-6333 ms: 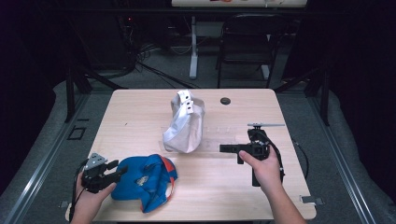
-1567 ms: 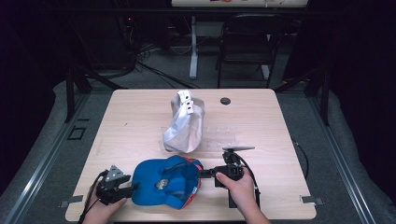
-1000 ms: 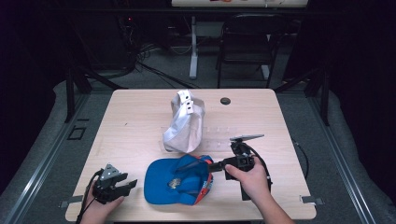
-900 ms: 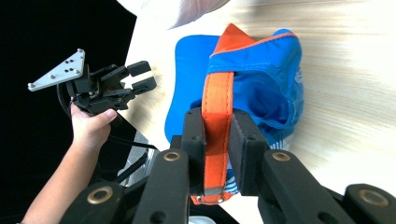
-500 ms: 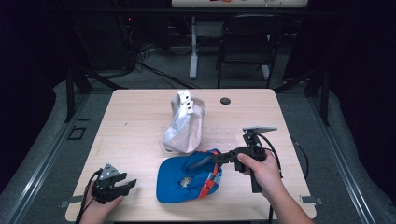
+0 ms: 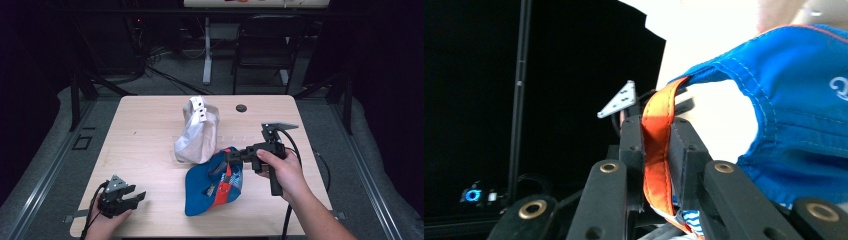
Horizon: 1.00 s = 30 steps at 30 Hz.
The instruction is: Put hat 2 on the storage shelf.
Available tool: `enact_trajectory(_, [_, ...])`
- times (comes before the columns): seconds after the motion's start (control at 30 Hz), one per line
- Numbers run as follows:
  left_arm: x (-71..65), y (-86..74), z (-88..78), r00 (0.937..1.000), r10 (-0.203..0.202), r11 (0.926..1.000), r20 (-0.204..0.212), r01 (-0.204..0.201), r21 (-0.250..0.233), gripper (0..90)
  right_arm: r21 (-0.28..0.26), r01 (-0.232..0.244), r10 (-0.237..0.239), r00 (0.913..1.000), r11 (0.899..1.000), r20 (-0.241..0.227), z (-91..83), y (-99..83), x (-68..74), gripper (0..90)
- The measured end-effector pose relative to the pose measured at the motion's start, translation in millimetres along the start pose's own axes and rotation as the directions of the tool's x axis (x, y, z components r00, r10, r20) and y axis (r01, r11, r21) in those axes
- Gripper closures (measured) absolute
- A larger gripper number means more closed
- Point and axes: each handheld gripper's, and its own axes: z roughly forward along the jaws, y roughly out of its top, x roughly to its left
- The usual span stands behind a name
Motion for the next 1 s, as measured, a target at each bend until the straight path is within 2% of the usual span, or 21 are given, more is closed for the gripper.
enact_trajectory(0.27, [-0.1, 1.0, 0.3, 1.0, -0.005, 1.0, 0.001, 0.005, 0.0, 49.1, -0.016, -0.009, 0.009, 0.9997, 1.0, -0.024, -8.1, 5.0, 13.2, 78.2])
enact_trajectory(0.67, [-0.8, 4.6, 2.5, 1.0, -0.005, 0.9999, 0.006, 0.005, -0.01, 48.4, -0.077, -0.003, 0.006, 0.9992, 0.997, 0.038, -38.9, 10.6, 33.4, 78.1])
enact_trajectory(0.93, [0.5, 6.3, 7.1, 0.9994, 0.002, 1.0, 0.035, -0.002, 0.005, 48.4, -0.128, -0.031, 0.037, 0.9982, 0.991, 0.047, -53.9, 22.5, 38.5, 78.1])
enact_trajectory(1.0, [-0.1, 6.0, 8.2, 0.9998, -0.002, 0.9999, 0.018, 0.002, -0.013, 48.4, -0.137, -0.041, 0.048, 0.9975, 0.99, 0.051, -55.8, 27.7, 39.8, 78.1])
